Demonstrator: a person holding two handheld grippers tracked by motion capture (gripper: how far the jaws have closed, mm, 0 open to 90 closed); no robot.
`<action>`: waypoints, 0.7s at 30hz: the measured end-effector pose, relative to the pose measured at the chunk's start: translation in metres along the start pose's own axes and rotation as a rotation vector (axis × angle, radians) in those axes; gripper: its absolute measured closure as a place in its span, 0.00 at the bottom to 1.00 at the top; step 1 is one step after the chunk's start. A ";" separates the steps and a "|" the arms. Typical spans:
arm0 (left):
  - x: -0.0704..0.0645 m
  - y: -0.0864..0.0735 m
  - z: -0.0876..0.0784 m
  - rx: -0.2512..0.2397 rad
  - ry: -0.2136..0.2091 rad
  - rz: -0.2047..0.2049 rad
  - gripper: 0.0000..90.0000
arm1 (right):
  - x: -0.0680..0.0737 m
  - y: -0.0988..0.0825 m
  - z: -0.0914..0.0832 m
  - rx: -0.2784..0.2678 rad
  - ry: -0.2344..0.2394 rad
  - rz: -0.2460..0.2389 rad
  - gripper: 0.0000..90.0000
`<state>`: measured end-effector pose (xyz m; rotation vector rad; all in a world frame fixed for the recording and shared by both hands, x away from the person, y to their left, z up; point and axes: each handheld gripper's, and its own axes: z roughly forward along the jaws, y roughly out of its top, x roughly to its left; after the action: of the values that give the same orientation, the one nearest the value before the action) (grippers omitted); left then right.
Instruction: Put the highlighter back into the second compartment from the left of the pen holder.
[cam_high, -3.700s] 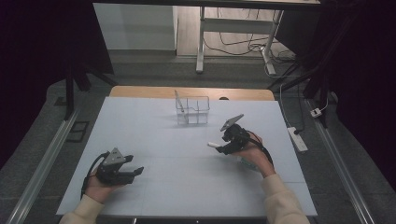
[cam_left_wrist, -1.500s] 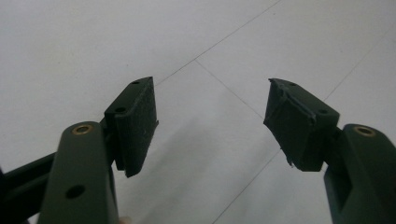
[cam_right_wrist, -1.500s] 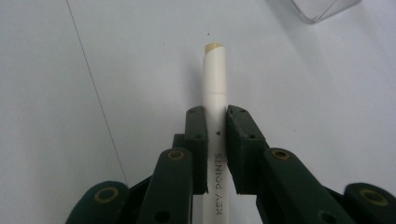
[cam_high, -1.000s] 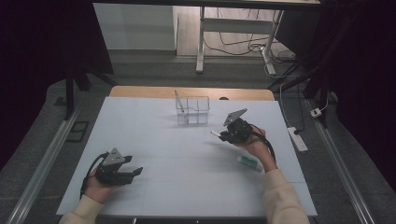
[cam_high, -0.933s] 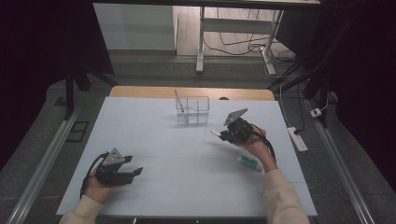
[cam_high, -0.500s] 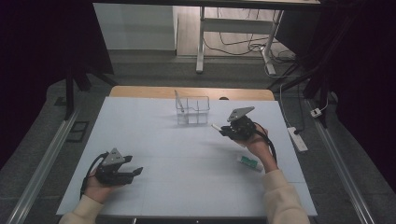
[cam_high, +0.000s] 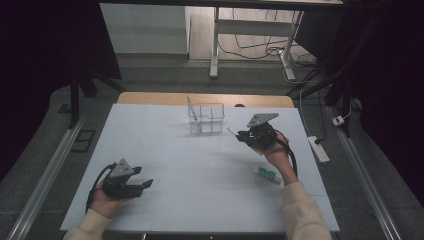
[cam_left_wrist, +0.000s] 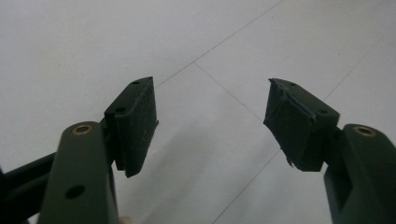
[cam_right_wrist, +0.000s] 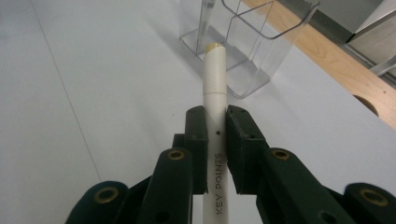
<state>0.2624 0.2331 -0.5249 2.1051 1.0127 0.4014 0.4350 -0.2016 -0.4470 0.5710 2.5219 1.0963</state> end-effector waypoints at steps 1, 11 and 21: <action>0.000 0.000 0.000 0.000 0.000 0.000 0.38 | 0.000 0.000 -0.001 -0.002 -0.003 0.003 0.87; 0.000 0.000 0.000 0.001 0.000 0.001 0.38 | 0.000 0.003 -0.007 -0.063 -0.026 0.038 0.87; 0.000 0.000 0.000 0.002 0.000 0.002 0.38 | 0.000 0.005 -0.013 -0.121 -0.050 0.068 0.87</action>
<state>0.2624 0.2329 -0.5250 2.1083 1.0110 0.4016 0.4305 -0.2068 -0.4346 0.6468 2.3901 1.2339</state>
